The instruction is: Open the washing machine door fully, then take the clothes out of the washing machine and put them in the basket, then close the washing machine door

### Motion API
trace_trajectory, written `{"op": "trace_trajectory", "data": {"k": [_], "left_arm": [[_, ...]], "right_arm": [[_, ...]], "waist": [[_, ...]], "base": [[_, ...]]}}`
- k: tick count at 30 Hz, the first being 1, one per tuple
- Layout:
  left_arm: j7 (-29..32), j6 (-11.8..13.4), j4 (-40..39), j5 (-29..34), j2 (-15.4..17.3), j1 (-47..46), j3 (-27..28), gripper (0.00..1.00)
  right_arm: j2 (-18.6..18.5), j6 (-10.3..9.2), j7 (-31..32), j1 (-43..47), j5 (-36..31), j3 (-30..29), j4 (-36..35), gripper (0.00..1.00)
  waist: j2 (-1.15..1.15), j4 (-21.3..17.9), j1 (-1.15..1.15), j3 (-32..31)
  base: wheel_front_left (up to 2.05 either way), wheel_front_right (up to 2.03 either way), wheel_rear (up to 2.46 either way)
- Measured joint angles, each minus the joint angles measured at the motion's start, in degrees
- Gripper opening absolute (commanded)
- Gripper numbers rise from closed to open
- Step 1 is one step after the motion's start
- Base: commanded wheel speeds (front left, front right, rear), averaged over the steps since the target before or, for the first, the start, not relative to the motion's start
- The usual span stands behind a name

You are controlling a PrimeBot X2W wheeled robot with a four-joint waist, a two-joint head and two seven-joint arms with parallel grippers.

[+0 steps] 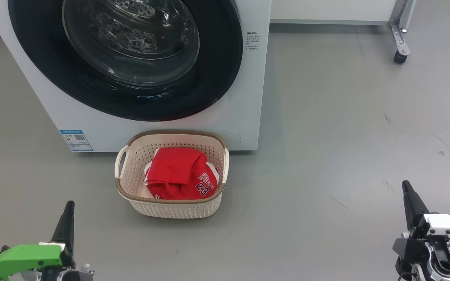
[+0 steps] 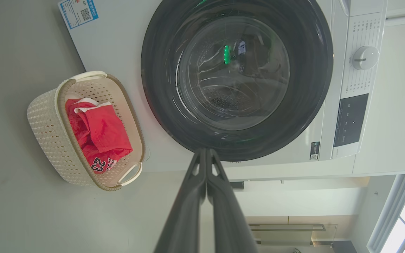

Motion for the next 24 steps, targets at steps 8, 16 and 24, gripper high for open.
{"op": "trace_trajectory", "data": {"k": [8,16,24], "left_arm": [[0.01,0.0,0.02,0.0,-0.01,-0.02,0.01,0.0],[0.01,0.0,0.03,0.0,-0.01,-0.06,0.04,0.0],[0.42,0.0,0.03,0.0,-0.01,-0.08,0.08,0.0]], "right_arm": [[0.0,0.0,0.0,0.0,0.01,0.01,-0.01,0.0],[0.0,0.0,-0.01,0.0,0.08,0.01,-0.01,0.0],[0.0,0.0,-0.01,0.0,0.08,0.02,-0.01,0.0]], "waist": [[0.0,0.0,0.0,0.0],[0.0,0.0,0.0,0.0],[0.0,0.0,0.0,0.0]], "base": [[0.0,0.0,0.0],[0.0,0.0,0.0],[0.0,0.0,0.0]]}}
